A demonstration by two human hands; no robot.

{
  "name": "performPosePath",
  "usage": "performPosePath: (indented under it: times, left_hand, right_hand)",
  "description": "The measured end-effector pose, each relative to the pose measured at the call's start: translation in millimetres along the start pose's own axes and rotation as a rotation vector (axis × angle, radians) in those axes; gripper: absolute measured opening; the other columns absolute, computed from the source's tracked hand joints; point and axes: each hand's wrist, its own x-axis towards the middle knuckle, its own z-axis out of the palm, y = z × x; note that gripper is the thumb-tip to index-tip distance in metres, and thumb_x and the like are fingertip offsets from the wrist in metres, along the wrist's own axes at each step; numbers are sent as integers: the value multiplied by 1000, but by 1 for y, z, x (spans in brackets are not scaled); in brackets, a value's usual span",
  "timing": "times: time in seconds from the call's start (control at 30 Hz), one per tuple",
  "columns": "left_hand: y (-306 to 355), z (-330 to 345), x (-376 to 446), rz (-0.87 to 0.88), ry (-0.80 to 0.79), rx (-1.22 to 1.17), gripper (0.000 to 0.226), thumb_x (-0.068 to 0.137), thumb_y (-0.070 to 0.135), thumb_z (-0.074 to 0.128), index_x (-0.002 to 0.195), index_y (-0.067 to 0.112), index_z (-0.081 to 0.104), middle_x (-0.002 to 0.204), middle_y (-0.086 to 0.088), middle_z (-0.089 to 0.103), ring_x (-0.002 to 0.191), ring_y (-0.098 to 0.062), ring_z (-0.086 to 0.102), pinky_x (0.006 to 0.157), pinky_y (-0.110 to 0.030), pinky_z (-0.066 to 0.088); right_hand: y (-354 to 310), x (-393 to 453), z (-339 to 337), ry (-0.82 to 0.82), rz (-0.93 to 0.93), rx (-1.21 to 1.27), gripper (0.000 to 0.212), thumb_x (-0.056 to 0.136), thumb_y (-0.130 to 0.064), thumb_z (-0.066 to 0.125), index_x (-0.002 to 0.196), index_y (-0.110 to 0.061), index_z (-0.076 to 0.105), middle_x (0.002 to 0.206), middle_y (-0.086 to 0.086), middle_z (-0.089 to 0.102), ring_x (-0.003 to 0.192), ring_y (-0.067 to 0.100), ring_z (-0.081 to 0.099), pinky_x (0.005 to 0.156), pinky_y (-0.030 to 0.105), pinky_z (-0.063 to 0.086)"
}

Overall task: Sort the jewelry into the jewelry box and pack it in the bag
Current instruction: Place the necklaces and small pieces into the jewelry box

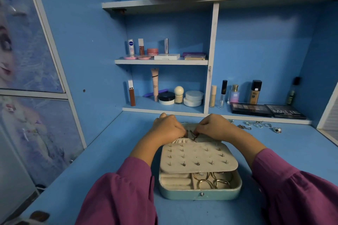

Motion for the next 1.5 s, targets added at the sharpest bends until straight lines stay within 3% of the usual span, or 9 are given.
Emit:
performPosePath:
  times: [0.17, 0.3, 0.47, 0.63, 0.8, 0.93, 1.13, 1.27, 1.5]
  left_hand:
    - [10, -6, -11, 107, -82, -139, 13, 79, 33, 72, 91, 37, 73, 86, 11, 48, 104, -17, 38, 97, -37, 37]
    - [11, -1, -8, 160, -113, -187, 16, 77, 32, 75, 93, 35, 74, 86, 9, 47, 99, -15, 38, 96, -33, 38]
    - [12, 2, -2, 172, -144, -166, 11, 80, 27, 73, 91, 26, 74, 95, 3, 53, 100, -13, 37, 95, -31, 36]
    - [10, 1, 0, 151, -172, -220, 3, 88, 25, 65, 85, 24, 67, 100, 4, 56, 104, -11, 44, 93, -28, 37]
    - [9, 1, 2, 95, -34, -402, 9, 93, 17, 59, 86, 17, 64, 90, 11, 62, 87, -6, 58, 81, -23, 46]
    - [9, 1, 0, 114, -97, -362, 10, 89, 10, 63, 87, 16, 71, 89, 8, 66, 85, -5, 60, 83, -22, 48]
    - [4, 1, 1, 73, 6, -364, 24, 96, 18, 48, 81, 30, 61, 79, 5, 68, 85, -25, 66, 83, -45, 54]
    - [4, 4, -1, 106, -29, -401, 21, 96, 23, 49, 80, 29, 62, 74, 5, 69, 89, -35, 65, 86, -49, 51]
    - [-4, 7, 6, 91, 114, -344, 15, 98, 33, 44, 87, 33, 54, 92, 6, 65, 96, -8, 56, 84, -32, 48]
  right_hand:
    - [7, -5, -11, -98, -50, 60, 8, 80, -23, 70, 82, -26, 77, 93, -4, 72, 90, 12, 63, 81, 29, 54]
    - [8, -7, -16, -138, -70, 41, 7, 77, -22, 75, 81, -27, 77, 89, -7, 73, 86, 10, 64, 80, 26, 54]
    - [4, -7, -13, -171, -81, -18, 8, 80, -25, 74, 87, -23, 76, 84, -8, 71, 72, 3, 60, 57, 14, 44]
    - [7, -6, -12, -201, -67, 6, 9, 84, -23, 69, 90, -20, 75, 89, -5, 71, 74, 4, 59, 56, 11, 42]
    - [10, -7, -15, -229, -58, 102, 13, 87, -19, 66, 96, -13, 73, 102, 13, 70, 81, 14, 58, 75, 26, 48]
    - [13, -7, -15, -239, -57, 160, 18, 87, -19, 66, 98, -6, 70, 105, 27, 65, 79, 20, 53, 73, 31, 42]
    - [12, -4, -13, -203, -26, 219, 18, 84, -22, 67, 97, -12, 72, 107, 15, 68, 94, 23, 62, 87, 37, 49]
    - [10, -4, -12, -198, -25, 190, 15, 85, -24, 66, 95, -21, 75, 105, 6, 71, 104, 24, 63, 95, 39, 48]
    - [8, -6, -13, -188, -4, 214, 17, 87, -25, 64, 100, -18, 72, 108, 3, 69, 103, 19, 62, 91, 31, 48]
